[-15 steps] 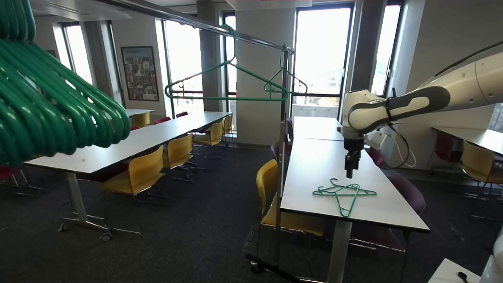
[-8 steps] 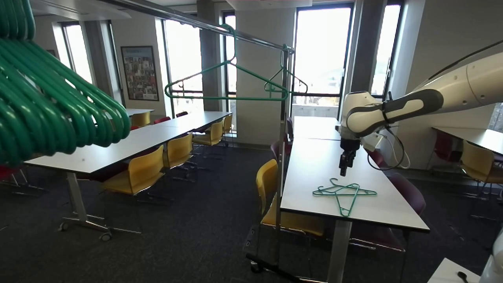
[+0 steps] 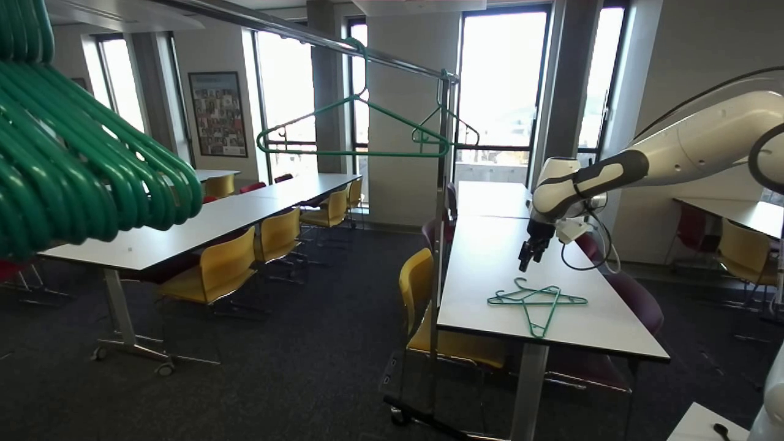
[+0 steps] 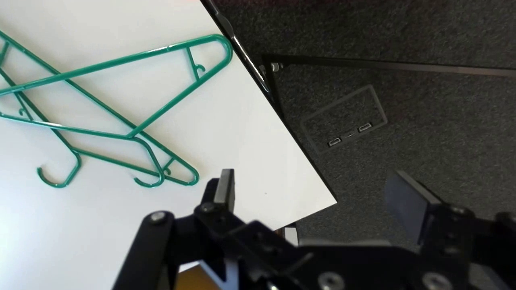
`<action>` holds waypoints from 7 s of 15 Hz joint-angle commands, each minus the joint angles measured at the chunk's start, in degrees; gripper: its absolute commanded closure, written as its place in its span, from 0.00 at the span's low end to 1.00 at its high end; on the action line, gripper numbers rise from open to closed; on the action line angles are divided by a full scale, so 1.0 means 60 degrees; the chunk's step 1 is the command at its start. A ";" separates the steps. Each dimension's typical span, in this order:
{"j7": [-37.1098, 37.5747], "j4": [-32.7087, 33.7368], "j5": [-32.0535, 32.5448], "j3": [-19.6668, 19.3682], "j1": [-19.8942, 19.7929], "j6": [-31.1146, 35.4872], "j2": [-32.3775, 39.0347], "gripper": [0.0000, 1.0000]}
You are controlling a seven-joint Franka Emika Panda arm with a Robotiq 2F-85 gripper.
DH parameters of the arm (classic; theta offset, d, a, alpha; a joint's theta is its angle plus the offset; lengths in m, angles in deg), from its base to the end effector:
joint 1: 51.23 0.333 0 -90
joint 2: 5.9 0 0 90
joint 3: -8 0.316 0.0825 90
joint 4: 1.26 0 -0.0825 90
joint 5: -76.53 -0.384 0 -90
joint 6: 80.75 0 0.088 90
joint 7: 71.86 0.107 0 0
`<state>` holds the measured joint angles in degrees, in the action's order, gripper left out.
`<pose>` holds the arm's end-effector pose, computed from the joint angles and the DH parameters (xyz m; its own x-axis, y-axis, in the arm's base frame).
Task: Pick up one hanger from the table and put it on the right side of the railing
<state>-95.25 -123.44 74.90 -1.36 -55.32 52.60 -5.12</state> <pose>0.5445 -0.1295 0.4189 0.9720 0.1575 0.1741 0.1507 -0.9872 0.0517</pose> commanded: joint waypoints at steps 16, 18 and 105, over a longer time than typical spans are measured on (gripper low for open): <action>-0.0918 0.1301 -0.0136 0.0390 -0.0602 -0.0040 0.1740 0.00; -0.1302 0.1433 -0.0090 0.0458 -0.0658 -0.0059 0.2212 0.00; -0.2776 0.0800 0.1083 0.1509 -0.2688 0.3337 0.5759 0.00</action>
<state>-111.09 -118.97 81.51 7.14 -70.90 69.91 28.76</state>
